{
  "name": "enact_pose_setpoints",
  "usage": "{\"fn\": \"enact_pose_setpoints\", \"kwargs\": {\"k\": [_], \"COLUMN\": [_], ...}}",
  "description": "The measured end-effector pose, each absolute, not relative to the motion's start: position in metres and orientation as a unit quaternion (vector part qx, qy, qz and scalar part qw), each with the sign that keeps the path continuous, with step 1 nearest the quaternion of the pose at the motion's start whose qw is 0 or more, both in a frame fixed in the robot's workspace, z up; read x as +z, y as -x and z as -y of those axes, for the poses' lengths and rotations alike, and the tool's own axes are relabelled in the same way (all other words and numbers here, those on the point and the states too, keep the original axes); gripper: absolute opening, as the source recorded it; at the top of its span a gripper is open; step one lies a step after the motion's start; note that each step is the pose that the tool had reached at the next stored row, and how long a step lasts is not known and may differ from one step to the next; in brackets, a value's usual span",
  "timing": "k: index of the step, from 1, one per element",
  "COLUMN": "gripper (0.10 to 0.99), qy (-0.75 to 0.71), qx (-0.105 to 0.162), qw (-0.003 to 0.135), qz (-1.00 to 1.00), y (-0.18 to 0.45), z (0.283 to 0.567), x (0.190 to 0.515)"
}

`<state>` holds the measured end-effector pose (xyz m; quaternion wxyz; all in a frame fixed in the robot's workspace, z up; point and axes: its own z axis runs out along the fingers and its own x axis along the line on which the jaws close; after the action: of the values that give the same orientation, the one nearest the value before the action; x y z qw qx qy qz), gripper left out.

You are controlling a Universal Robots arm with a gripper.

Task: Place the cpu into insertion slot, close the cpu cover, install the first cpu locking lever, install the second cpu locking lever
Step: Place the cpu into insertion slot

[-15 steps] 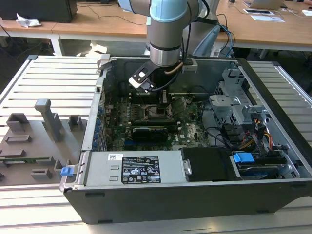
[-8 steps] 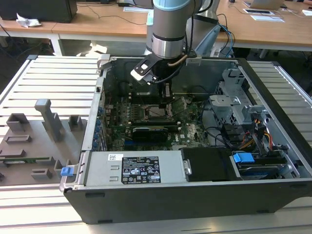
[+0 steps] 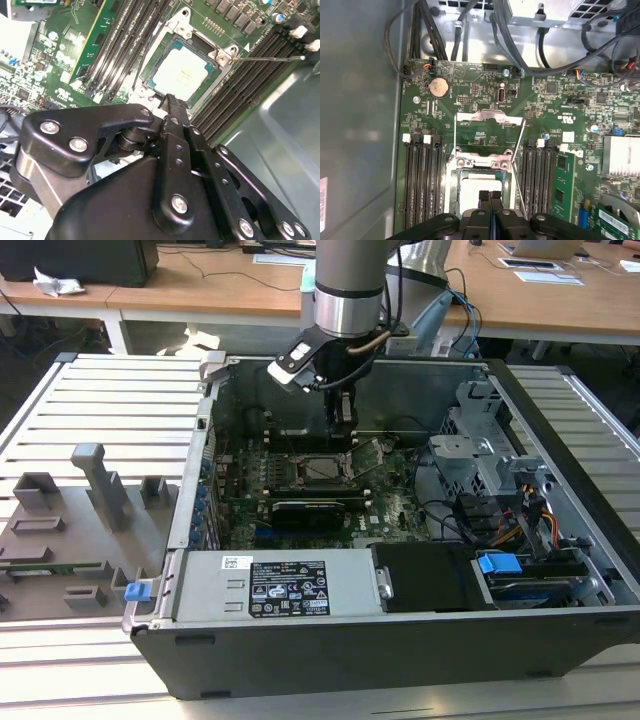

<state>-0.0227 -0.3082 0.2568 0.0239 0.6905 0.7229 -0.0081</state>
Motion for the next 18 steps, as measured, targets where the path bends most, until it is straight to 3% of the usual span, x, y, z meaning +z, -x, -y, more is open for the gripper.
{"fn": "enact_pose_setpoints", "kwargs": {"k": [12,18], "gripper": [0.106,0.106], "qy": [-0.69,-0.69], "qx": [-0.008,-0.008], "qw": [0.024,0.024], "qz": [-0.723,-0.723], "y": [0.023,0.023], "z": [0.308,0.308], "x": [0.291,0.292]}}
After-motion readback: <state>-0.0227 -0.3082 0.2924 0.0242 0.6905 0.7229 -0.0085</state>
